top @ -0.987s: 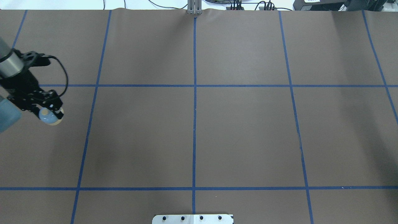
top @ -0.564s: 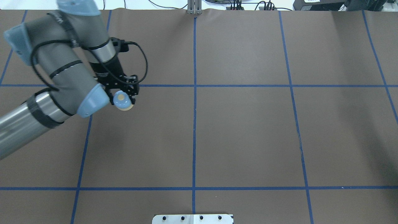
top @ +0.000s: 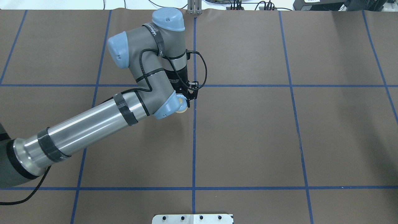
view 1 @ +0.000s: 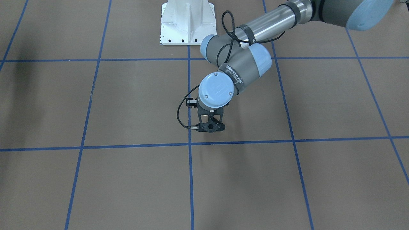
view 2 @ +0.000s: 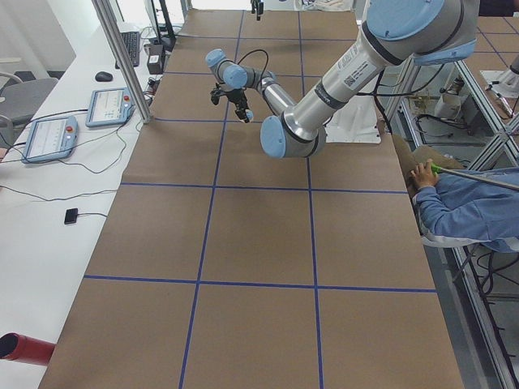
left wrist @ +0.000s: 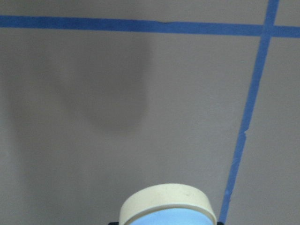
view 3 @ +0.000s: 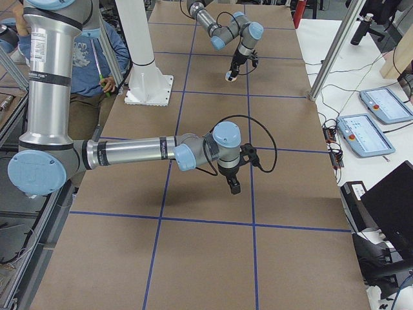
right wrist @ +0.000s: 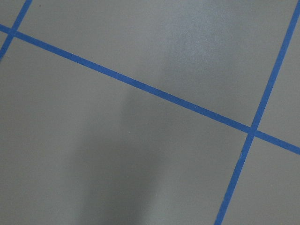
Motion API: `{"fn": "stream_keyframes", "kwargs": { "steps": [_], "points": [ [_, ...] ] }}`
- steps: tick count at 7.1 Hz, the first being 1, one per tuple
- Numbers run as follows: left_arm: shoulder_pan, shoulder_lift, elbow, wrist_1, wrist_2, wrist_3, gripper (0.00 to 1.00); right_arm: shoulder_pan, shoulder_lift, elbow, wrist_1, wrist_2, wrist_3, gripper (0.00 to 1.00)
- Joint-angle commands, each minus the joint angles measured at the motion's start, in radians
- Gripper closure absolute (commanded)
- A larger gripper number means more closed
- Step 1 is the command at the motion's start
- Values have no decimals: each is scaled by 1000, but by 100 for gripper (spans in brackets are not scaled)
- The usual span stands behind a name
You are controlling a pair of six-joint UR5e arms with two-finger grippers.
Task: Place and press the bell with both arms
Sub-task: 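Carry the blue bell with the left gripper toward the table center, then lower the bell onto the grid center and open the left gripper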
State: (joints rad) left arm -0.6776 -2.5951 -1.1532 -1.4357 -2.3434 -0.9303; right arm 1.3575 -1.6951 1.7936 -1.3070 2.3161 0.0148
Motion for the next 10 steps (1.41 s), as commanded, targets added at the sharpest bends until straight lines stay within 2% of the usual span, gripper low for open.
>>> {"fn": "stream_keyframes", "kwargs": {
  "steps": [1, 2, 3, 4, 6, 9, 10],
  "points": [
    [30, -45, 113, -95, 32, -19, 100, -1, 0, 0, 0, 2, 1, 0],
    [41, -81, 194, -159, 32, -60, 100, -3, 0, 0, 2, 2, 1, 0],
    [44, -95, 223, -184, 33, -79, 93, -3, -1, 0, 2, 2, 1, 0],
    [44, -97, 227, -195, 33, -79, 84, -3, -1, 0, 0, 2, 1, 0],
    [44, -97, 231, -200, 33, -81, 78, -3, 0, 0, 0, 2, -1, 0],
    [47, -97, 247, -233, 33, -81, 36, -3, 0, 0, 0, 2, -1, 0],
    [49, -97, 247, -235, 35, -82, 26, -3, 0, 0, 0, 2, 1, 0]
  ]
}}
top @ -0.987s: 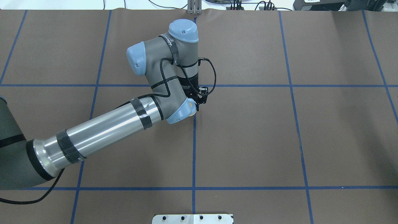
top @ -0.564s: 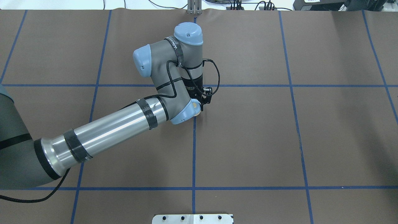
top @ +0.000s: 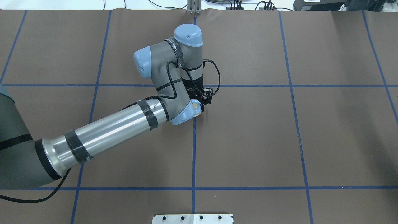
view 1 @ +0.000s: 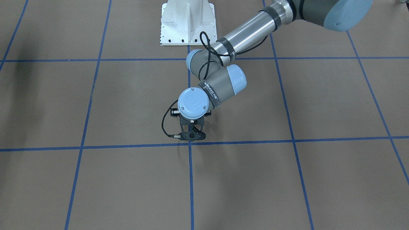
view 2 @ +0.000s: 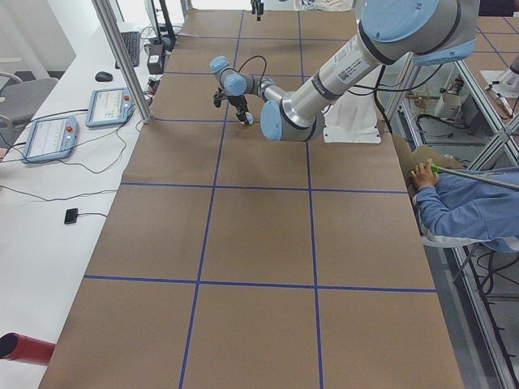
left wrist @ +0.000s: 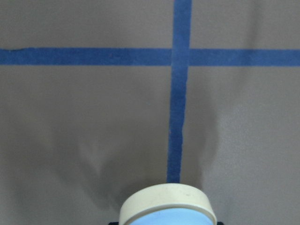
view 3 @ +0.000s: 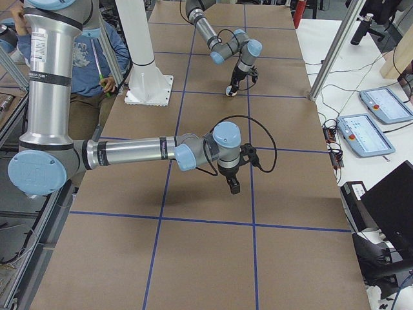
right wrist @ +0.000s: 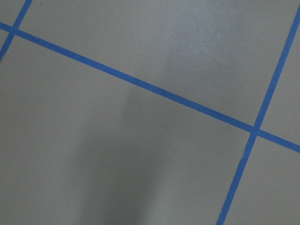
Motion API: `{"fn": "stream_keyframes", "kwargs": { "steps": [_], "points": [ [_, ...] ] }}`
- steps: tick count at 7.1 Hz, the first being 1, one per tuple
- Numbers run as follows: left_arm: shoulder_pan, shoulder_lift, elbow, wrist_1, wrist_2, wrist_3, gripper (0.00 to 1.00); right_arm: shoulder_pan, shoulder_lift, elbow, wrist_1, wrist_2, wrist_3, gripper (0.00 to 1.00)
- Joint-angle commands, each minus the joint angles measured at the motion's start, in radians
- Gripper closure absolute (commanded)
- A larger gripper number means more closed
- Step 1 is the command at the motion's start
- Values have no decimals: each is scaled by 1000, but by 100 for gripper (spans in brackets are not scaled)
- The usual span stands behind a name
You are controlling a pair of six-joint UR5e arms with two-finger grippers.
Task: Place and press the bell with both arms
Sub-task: 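Lower the bell onto the grid center and open the left gripper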
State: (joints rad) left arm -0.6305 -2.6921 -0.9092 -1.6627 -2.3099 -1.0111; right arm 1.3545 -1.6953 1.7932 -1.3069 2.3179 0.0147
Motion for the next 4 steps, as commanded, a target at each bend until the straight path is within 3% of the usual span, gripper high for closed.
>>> {"fn": "stream_keyframes", "kwargs": {
  "steps": [1, 3, 4],
  "points": [
    [2, 0, 3, -8, 1, 0, 25, 0, 0, 0, 0, 0, 1, 0],
    [0, 0, 1, -6, 0, -1, 5, 0, 0, 0, 0, 0, -1, 0],
    [-2, -2, -5, -5, 0, -1, 4, 0, 0, 0, 0, 0, 1, 0]
  ]
}}
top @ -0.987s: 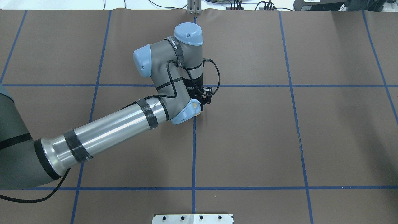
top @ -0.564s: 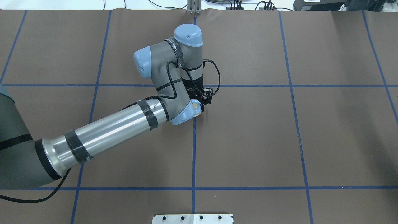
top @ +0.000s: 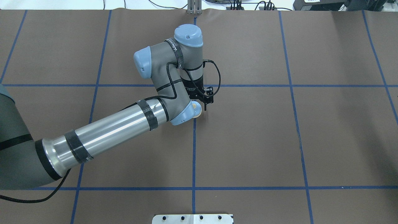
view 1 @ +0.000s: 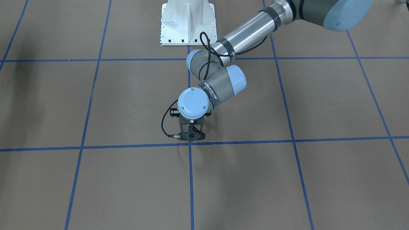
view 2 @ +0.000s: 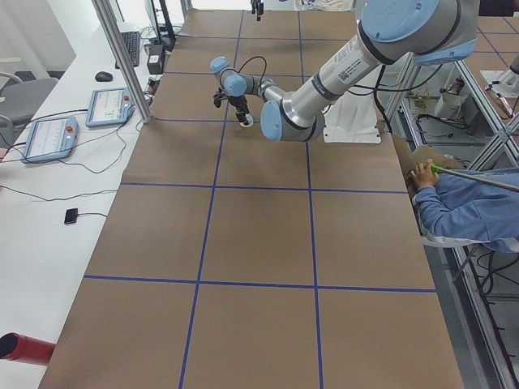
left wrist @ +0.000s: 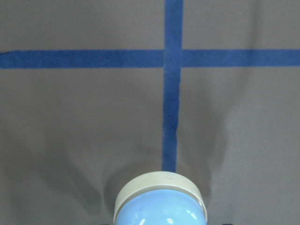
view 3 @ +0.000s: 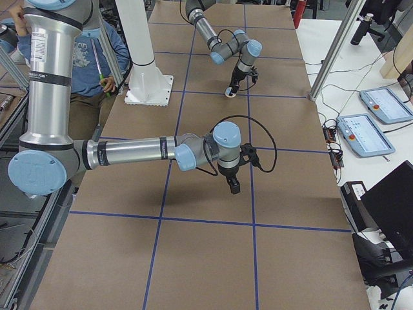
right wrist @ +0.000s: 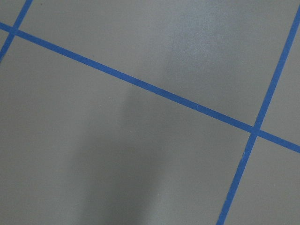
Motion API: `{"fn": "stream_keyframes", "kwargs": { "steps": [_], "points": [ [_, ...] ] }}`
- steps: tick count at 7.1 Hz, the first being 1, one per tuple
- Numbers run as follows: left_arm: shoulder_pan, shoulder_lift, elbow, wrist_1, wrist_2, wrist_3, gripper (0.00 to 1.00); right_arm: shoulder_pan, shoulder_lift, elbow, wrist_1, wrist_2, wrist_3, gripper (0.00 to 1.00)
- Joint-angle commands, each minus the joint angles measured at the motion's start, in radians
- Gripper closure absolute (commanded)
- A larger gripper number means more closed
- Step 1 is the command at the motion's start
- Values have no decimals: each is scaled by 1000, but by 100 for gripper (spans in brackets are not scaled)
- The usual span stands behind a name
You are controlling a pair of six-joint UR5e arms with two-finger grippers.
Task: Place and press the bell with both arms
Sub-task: 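Lower the bell onto the grid center and open the left gripper, then raise and withdraw the left gripper while the right arm moves in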
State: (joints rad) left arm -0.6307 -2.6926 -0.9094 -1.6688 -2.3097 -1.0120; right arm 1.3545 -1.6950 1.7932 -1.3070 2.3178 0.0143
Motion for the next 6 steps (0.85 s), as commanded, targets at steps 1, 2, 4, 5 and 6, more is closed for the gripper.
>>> {"fn": "stream_keyframes", "kwargs": {
  "steps": [1, 2, 4, 5, 6],
  "points": [
    [-12, -1, -31, 7, -1, -2, 4, -2, 11, 0, 0, 2, 3, 0],
    [-35, 7, -118, 32, -2, -11, 4, -11, 30, 2, -1, 2, 4, 0],
    [-84, 86, -353, 192, -10, -33, 1, -79, 99, 23, 2, 2, 210, 0],
    [-98, 256, -569, 190, -2, -22, 1, -147, 153, 50, 0, -8, 358, 0],
    [-137, 422, -749, 182, -2, -17, 1, -197, 208, 64, 0, -12, 485, 0]
  ]
}}
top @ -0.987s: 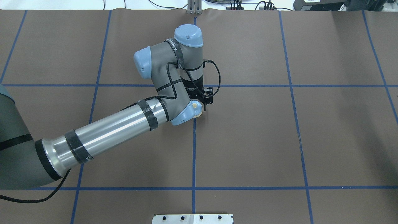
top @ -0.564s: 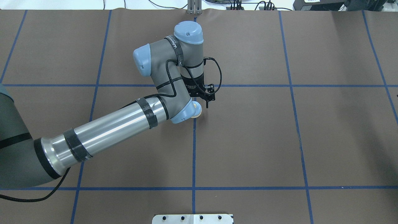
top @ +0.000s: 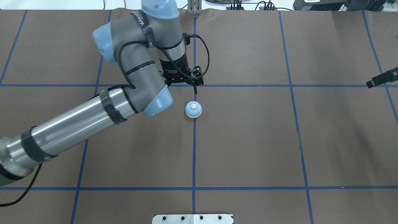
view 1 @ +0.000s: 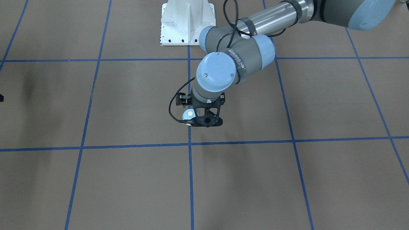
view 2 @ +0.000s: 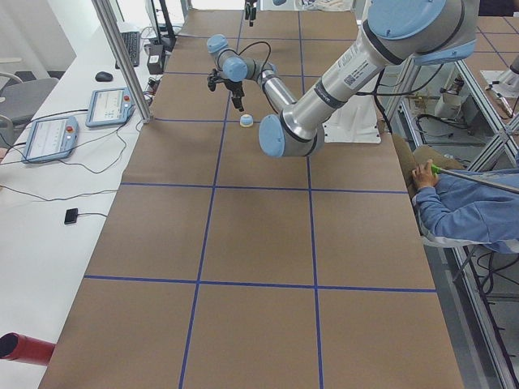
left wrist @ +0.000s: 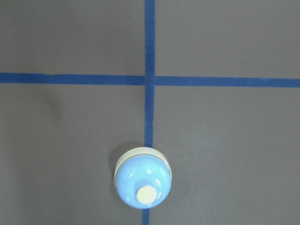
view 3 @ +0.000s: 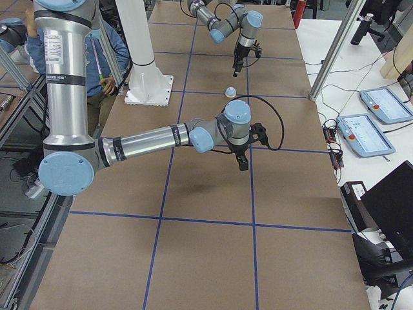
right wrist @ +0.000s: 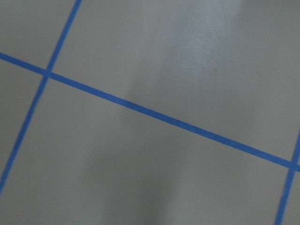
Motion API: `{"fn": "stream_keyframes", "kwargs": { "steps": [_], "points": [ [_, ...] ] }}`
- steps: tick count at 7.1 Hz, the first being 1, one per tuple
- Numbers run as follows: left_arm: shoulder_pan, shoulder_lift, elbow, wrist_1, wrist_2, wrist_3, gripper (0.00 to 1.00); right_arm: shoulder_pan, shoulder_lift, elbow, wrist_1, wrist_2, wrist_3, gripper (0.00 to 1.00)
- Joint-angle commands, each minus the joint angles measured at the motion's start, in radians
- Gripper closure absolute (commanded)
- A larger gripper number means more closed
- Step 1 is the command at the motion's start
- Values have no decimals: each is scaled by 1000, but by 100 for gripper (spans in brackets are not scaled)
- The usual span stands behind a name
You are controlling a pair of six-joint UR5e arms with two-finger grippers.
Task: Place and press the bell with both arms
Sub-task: 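Raise and withdraw the left gripper while the right arm moves in, then move the right gripper above the bell and lower onto its top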
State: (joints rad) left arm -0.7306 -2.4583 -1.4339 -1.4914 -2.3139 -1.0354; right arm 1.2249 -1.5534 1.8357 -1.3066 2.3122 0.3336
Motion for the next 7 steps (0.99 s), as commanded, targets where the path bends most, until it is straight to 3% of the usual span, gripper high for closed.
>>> {"fn": "stream_keyframes", "kwargs": {
  "steps": [1, 2, 4, 5, 7],
  "points": [
    [-82, 346, -361, -1, 4, 70, 1, -138, 126, 40, 0, -57, 343, 0],
    [-148, 483, -452, -1, 2, 206, 1, -224, 201, 46, -6, -121, 546, 0],
    [-238, 634, -514, -1, 2, 363, 1, -426, 358, 43, -16, -262, 910, 4],
    [-280, 689, -519, -1, 2, 458, 1, -526, 448, 39, -82, -368, 1041, 26],
    [-346, 766, -519, -3, 1, 596, 1, -654, 590, 19, -215, -483, 1150, 100]
  ]
}}
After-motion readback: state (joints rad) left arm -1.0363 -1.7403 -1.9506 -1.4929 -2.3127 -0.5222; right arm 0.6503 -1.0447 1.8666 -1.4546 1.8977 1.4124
